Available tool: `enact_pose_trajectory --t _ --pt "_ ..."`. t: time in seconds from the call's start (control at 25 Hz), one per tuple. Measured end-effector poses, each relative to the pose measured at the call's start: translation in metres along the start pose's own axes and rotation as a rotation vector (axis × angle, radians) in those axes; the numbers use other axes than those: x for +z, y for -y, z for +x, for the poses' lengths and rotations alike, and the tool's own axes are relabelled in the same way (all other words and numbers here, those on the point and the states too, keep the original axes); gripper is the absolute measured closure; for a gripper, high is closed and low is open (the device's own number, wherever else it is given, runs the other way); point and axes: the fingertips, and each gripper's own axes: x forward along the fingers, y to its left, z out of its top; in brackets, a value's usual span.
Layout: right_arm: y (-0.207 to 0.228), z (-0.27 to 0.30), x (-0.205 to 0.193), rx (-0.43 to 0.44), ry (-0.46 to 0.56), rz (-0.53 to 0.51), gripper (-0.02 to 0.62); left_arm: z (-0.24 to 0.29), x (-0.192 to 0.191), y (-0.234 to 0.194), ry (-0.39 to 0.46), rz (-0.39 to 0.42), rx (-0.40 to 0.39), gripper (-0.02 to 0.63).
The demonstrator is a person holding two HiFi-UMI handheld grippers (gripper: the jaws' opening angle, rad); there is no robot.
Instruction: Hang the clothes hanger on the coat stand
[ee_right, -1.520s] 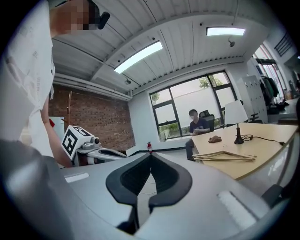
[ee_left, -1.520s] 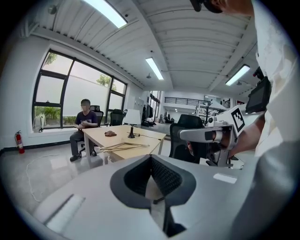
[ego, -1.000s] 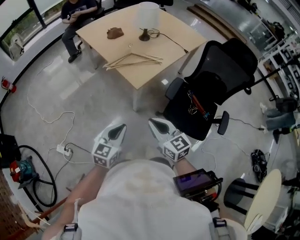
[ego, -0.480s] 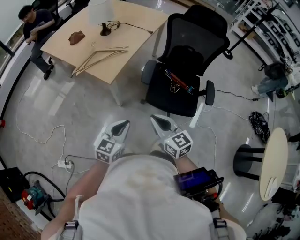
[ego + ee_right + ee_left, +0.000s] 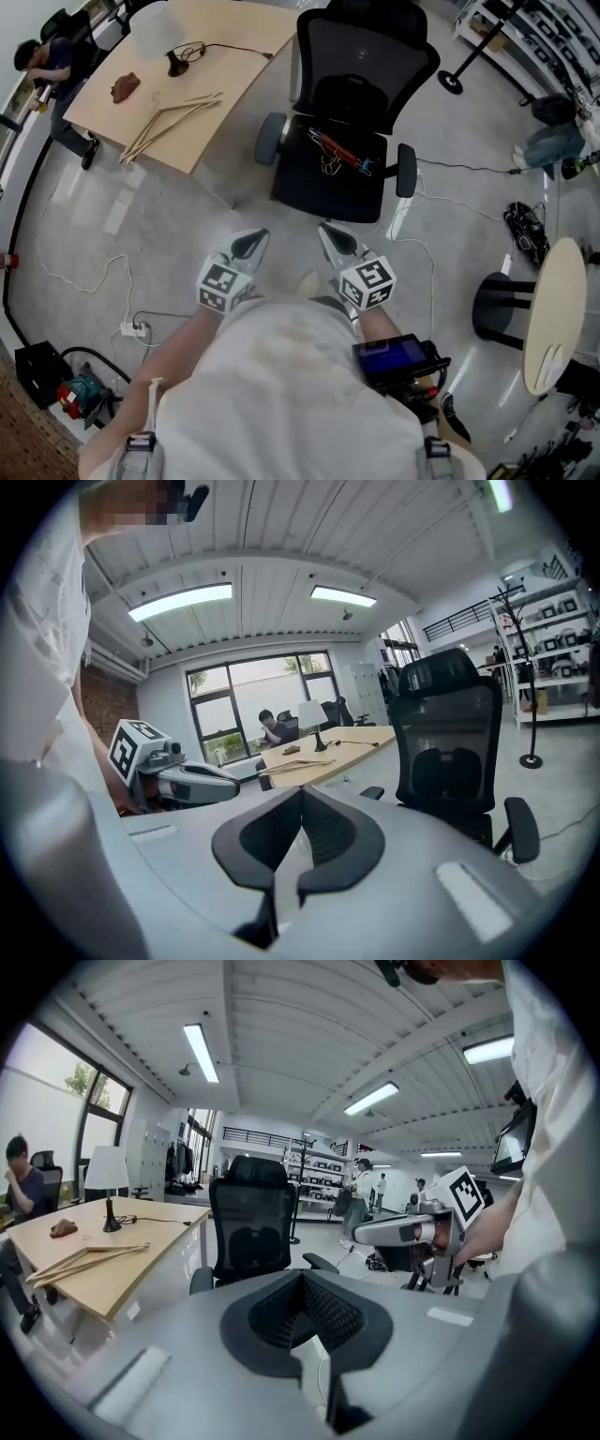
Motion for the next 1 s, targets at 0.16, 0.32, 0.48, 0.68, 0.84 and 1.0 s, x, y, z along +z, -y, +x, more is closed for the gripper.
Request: enact_pose_trajectory --t 0.16,0.32,0.48,0.68,0.84,1.0 --pt "0.033 -0.009 -0.001 -0.007 -0.011 -0.002 0.581 0.032 0.015 0.013 -0.009 0.027 -0.003 0.604" --pt "0.056 -0.015 -0.006 -0.011 -0.025 0.019 0.581 0.055 0.028 0.022 -0.014 0.057 -0.02 0.604" --pt "0.077 -0.009 -0.007 -0.023 -0.042 0.021 0.581 0.073 0.035 0.017 -0.027 0.048 -0.023 0.604" --pt "0.099 0.015 -0.012 -0.052 -0.081 0.016 0.581 0.091 0.026 0.0 -0.058 0.023 -0.039 0.604" --pt "0.114 0.039 -0.014 -0.081 -0.123 0.005 0.581 0.111 0.016 -0.021 -0.074 0.013 -0.08 0.604" --pt "0.14 0.06 -0.008 -0.12 -0.186 -0.026 0.581 0.138 0.022 -0.036 -0.055 0.0 -0.14 0.604"
